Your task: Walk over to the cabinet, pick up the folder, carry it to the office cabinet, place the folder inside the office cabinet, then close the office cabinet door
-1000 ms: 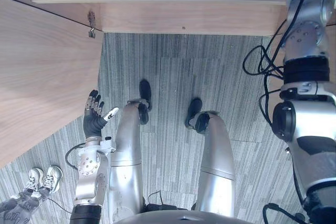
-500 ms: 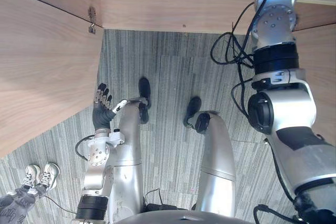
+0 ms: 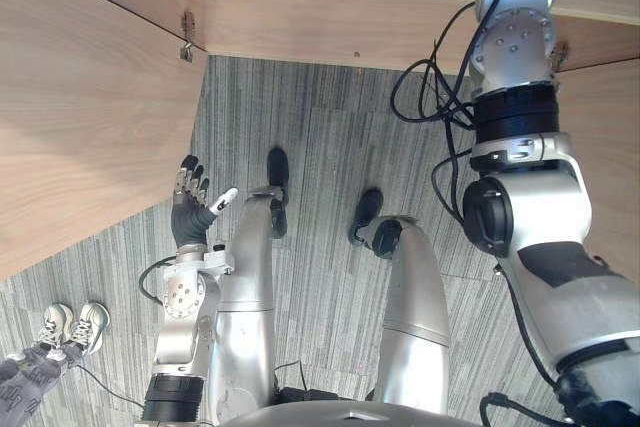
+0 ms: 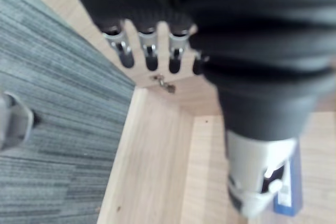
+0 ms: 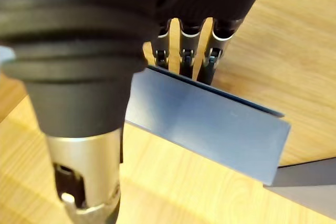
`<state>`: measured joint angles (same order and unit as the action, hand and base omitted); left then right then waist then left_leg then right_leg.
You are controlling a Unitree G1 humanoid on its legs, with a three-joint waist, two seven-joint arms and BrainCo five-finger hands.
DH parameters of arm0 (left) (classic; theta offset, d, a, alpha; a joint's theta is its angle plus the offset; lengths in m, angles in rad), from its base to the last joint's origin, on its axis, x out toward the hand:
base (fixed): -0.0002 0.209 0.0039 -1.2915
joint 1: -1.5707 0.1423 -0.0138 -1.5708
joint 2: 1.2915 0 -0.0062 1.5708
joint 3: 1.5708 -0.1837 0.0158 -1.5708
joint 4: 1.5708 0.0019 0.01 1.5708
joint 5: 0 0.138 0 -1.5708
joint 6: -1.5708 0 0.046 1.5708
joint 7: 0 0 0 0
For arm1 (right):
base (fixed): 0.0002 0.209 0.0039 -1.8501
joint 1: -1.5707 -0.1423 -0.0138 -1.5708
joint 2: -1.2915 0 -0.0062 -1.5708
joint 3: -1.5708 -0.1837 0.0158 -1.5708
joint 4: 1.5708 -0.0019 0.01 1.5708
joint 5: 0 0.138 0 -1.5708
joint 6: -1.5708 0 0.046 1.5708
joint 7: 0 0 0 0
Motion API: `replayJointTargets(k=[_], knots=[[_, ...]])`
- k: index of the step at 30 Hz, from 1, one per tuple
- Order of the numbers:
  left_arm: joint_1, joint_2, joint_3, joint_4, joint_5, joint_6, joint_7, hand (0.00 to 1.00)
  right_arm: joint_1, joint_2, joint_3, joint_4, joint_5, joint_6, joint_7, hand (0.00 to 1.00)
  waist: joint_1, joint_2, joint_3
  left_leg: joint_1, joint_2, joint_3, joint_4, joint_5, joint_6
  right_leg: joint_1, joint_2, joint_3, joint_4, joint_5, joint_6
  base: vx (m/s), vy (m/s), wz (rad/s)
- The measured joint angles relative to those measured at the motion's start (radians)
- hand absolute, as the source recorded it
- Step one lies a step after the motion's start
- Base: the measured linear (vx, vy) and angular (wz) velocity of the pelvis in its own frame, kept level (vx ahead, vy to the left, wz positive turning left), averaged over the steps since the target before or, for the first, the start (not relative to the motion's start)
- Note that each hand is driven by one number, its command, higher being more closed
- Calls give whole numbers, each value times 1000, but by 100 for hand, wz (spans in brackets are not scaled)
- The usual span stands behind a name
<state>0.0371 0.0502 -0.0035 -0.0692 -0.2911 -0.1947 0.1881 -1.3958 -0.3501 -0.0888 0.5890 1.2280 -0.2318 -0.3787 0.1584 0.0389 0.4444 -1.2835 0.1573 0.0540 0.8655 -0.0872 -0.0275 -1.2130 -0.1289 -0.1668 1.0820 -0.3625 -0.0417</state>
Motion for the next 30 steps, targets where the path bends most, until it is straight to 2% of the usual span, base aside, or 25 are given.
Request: replayJointTargets(k=[11,19,21,22,24,27,30], knots=[[3,9,0,0,-1,1,1,0,1,-17,7,-24,-18,1,-11,0,0,0,0,29,5,-2,-18,7,-3,31,10,-5,-29,8,0,0,2,-1],[3,10,0,1,-1,21,5,0,75,-48,31,-18,-61,64,-10,0,-4,0,0,45,10,0,-33,11,-2,51,15,-7,-56,22,5,0,6,-2],[3,11,1,1,-1,21,7,0,90,-64,66,-9,-130,107,-1,0,-15,0,0,58,10,2,-42,11,-1,66,18,-7,-72,29,8,4,22,-4],[3,11,0,2,-1,22,7,0,90,-72,82,0,-140,111,1,0,-18,0,0,60,11,3,-46,13,1,69,19,-6,-78,32,9,-4,31,-8],[1,16,0,4,-1,24,7,0,90,-93,125,58,-242,161,23,0,-25,0,0,66,18,5,-51,13,2,80,28,-6,-99,44,13,-10,32,-12],[-12,31,2,17,-1,28,8,0,89,-106,130,106,-340,195,48,0,-31,0,0,66,19,9,-53,14,2,79,28,-3,-105,50,15,-11,29,-6],[-45,47,5,57,-1,36,10,0,71,-124,167,148,-524,229,87,0,-42,0,0,71,22,16,-62,18,8,82,30,-1,-117,59,18,-21,25,-4]])
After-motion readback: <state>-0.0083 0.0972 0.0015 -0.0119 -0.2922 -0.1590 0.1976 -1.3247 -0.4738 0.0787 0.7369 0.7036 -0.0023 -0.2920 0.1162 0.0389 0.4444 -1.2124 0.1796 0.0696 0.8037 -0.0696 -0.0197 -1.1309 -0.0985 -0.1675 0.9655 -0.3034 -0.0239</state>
